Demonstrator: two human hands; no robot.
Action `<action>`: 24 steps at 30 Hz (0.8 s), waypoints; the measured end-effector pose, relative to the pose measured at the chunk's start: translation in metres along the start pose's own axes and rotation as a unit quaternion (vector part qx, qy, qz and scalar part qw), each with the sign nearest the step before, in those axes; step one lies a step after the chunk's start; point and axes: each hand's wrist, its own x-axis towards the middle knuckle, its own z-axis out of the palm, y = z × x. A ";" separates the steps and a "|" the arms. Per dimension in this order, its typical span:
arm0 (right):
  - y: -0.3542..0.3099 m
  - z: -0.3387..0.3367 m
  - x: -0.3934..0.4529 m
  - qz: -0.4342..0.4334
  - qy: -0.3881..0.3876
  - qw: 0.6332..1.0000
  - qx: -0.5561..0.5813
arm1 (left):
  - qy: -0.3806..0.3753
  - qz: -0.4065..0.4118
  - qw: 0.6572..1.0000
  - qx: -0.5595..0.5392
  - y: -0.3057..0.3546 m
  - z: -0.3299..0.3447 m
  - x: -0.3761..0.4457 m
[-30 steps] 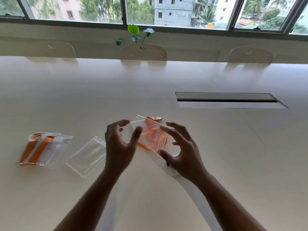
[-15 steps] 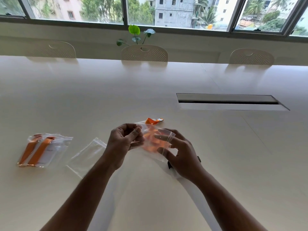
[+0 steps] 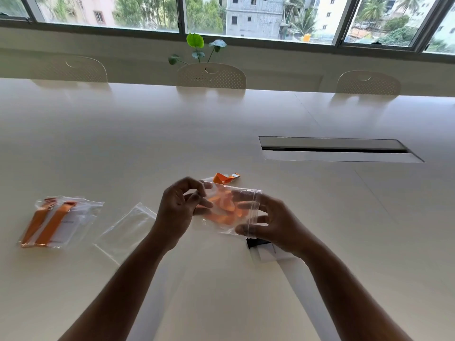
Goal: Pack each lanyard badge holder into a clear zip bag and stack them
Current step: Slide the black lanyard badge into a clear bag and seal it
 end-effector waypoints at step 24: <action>-0.002 0.000 -0.007 -0.025 -0.001 0.993 -0.114 | -0.174 -0.036 0.984 -0.016 0.005 -0.031 -0.009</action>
